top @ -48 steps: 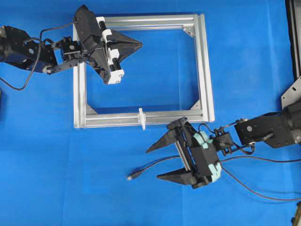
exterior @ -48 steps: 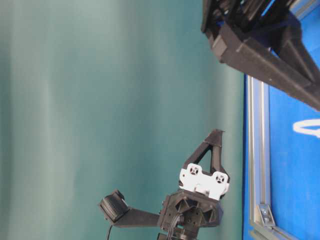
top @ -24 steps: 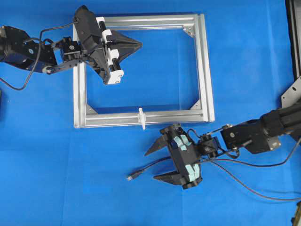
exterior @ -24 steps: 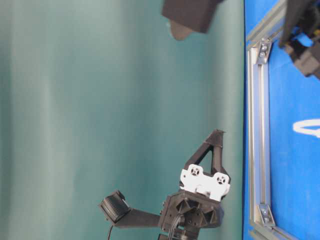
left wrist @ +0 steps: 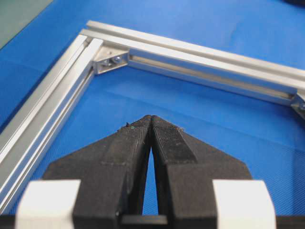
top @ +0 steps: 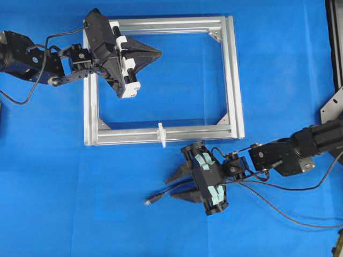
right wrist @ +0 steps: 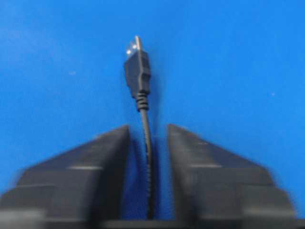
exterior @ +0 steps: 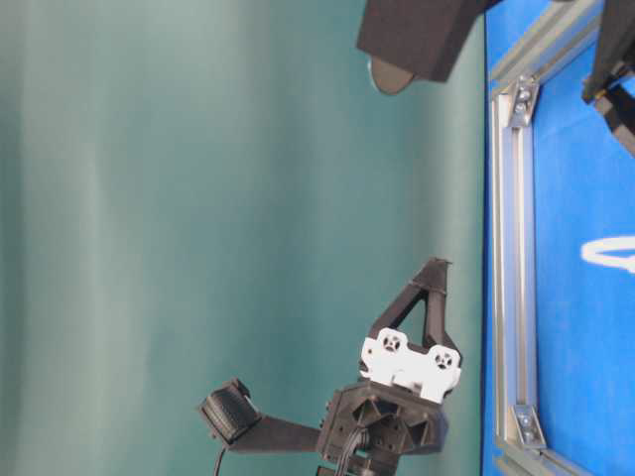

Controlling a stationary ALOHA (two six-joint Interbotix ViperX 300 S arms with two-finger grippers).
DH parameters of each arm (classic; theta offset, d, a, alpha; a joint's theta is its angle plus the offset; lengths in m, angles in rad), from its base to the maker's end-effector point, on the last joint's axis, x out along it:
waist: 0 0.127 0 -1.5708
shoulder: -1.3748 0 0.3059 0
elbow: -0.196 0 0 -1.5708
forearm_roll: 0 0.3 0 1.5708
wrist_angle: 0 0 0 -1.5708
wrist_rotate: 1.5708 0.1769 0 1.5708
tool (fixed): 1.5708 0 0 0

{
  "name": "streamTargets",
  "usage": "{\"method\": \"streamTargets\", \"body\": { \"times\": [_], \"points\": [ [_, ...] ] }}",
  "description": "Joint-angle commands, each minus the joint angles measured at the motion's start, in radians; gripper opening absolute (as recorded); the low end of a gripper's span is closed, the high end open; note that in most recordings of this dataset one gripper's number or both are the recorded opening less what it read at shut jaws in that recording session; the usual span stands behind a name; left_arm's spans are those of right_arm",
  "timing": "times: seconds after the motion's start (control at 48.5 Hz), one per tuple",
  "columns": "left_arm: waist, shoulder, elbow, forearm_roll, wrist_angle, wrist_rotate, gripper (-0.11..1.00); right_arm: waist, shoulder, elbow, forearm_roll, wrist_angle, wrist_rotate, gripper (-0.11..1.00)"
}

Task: Insert the wire through the string loop located in the center.
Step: 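Grasp the black USB cable near its plug with the right gripper, then lift the cable plug and carry it toward the white zip-tie loop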

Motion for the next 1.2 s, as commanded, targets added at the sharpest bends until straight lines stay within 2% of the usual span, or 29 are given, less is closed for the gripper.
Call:
{"method": "streamTargets", "body": {
  "times": [0.0,0.103,0.537,0.929,1.176],
  "points": [
    [-0.005,-0.029,-0.006,0.003,-0.005,0.0,0.0,-0.003,-0.012,-0.009,-0.002,-0.005,0.0,0.12],
    [-0.003,-0.029,-0.005,0.003,-0.005,0.0,0.0,-0.003,-0.012,-0.011,-0.002,-0.006,0.0,-0.02],
    [-0.005,-0.031,-0.002,0.003,-0.005,0.0,0.0,-0.005,-0.046,-0.005,-0.002,0.011,0.002,-0.02],
    [-0.012,-0.031,0.0,0.003,-0.003,0.0,0.0,0.0,-0.265,-0.025,-0.002,0.247,-0.002,-0.02],
    [-0.012,-0.031,0.003,0.003,0.003,0.0,0.0,0.002,-0.285,-0.032,-0.002,0.281,0.0,-0.02]
  ]
}}
